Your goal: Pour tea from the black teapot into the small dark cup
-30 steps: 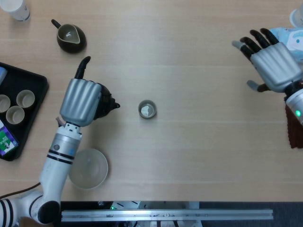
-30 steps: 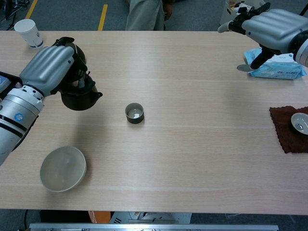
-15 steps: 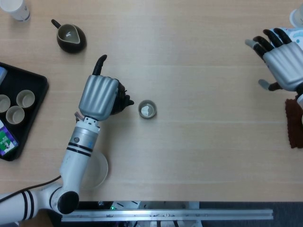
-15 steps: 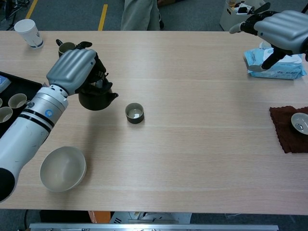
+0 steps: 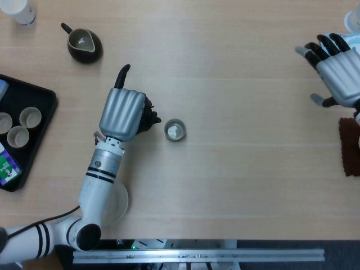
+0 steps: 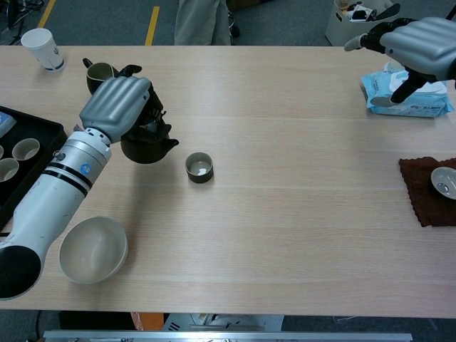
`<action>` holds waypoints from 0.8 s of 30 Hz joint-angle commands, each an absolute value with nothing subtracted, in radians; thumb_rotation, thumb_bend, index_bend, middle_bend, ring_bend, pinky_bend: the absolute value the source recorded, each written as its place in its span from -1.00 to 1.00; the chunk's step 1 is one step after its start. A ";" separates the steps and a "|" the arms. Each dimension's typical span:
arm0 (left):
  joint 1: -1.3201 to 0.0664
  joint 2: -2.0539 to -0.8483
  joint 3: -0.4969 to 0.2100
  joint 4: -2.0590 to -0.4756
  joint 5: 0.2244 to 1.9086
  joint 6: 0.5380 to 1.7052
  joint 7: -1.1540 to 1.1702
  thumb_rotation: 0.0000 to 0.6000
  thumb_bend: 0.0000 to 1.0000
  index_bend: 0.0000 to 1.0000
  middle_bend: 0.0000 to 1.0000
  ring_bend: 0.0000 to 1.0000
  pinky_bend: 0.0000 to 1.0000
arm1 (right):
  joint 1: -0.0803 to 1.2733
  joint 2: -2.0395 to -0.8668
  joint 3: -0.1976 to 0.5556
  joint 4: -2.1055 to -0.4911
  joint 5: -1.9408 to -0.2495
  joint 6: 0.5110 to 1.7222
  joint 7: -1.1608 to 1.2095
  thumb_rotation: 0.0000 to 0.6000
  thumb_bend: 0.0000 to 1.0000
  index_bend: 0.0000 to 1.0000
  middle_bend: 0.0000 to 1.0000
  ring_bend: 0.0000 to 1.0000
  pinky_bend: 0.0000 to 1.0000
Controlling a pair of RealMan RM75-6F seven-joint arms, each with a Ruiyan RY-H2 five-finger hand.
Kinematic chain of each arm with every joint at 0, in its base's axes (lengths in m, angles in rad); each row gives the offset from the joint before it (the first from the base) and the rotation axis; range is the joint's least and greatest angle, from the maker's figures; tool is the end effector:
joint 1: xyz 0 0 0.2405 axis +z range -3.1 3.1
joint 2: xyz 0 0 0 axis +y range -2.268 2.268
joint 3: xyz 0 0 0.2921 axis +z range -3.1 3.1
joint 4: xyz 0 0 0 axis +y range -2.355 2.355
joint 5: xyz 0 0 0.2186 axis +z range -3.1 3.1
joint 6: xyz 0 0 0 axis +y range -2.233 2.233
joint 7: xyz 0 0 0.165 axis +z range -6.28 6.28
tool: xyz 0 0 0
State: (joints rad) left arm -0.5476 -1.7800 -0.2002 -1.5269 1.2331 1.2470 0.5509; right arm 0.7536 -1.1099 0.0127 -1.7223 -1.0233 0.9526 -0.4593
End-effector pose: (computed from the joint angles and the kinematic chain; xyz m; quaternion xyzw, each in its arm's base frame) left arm -0.1526 0.3250 -0.0621 -0.6749 -0.3706 -0.4322 0.4695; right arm -0.2273 -0.3763 0.0937 0.7809 -0.3125 0.2342 0.4875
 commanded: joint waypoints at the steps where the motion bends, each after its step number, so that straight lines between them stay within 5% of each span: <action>1: -0.550 -1.787 -0.194 -1.516 1.238 1.251 0.555 0.98 -0.37 1.00 1.00 0.73 -0.83 | 0.750 -1.110 0.015 -1.721 -1.022 0.951 -0.460 1.00 -0.59 -0.76 -0.70 -0.97 -0.85; 24: -0.565 -1.862 -0.149 -1.391 1.312 1.295 0.641 0.98 -0.37 1.00 1.00 0.73 -0.83 | 0.723 -1.114 0.033 -1.688 -1.023 0.920 -0.439 1.00 -0.59 -0.76 -0.70 -0.97 -0.85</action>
State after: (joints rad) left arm -0.5644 -1.8569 -0.1534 -1.4006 1.3057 1.2922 0.6313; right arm 0.7228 -1.1139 0.0331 -1.6885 -1.0228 0.9206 -0.4396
